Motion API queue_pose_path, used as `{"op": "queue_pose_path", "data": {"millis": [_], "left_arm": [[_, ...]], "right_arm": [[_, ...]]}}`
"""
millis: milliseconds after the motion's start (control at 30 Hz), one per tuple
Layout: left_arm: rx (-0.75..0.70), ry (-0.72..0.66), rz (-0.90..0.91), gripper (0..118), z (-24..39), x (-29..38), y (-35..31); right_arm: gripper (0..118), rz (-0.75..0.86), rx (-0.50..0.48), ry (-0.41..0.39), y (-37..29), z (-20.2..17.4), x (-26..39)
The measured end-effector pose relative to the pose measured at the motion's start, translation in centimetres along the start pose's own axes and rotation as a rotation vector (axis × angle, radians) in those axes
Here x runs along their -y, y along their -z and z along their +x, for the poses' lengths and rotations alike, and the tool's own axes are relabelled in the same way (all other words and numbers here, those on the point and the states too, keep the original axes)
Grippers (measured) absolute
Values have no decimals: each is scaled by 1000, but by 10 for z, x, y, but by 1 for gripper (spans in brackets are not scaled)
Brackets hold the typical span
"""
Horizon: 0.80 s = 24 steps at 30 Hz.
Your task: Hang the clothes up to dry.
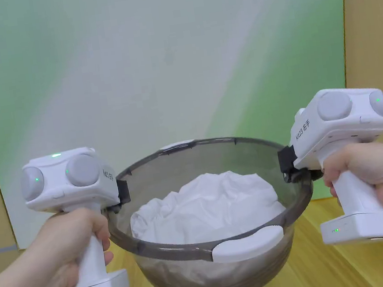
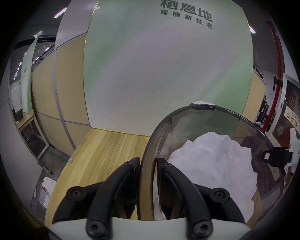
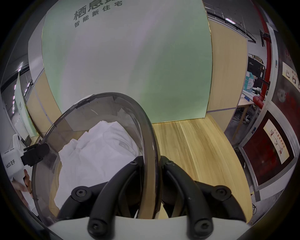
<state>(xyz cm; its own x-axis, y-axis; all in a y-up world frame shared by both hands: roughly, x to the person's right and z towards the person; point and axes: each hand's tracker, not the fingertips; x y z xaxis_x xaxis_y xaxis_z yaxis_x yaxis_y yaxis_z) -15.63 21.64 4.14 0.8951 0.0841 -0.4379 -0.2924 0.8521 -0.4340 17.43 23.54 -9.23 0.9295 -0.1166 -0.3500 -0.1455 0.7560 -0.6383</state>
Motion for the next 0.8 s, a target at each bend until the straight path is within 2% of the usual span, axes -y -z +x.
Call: {"op": "queue_pose_path", "data": {"millis": [133,233,400,600,733,800], "left_arm": [[2,-18,0,19,-1,-18,27],[-12,-25,3,20,-2,-23,49],[-37,-9,-8,20,-3,-12,91],[-35,-57,-121,20,-6,34,141],[-53,-14,-175,20,-1,63,160],[-58,-2,-186,20,2,80,164]], "right_arm": [[16,8,2,3,19,-3,-21],[16,-13,7,-27,37,-5,-30],[16,-51,14,-27,87,-5,-34],[16,-164,60,-28,159,5,2],[16,-219,68,2,178,9,33],[16,-226,86,-10,177,8,47]]}}
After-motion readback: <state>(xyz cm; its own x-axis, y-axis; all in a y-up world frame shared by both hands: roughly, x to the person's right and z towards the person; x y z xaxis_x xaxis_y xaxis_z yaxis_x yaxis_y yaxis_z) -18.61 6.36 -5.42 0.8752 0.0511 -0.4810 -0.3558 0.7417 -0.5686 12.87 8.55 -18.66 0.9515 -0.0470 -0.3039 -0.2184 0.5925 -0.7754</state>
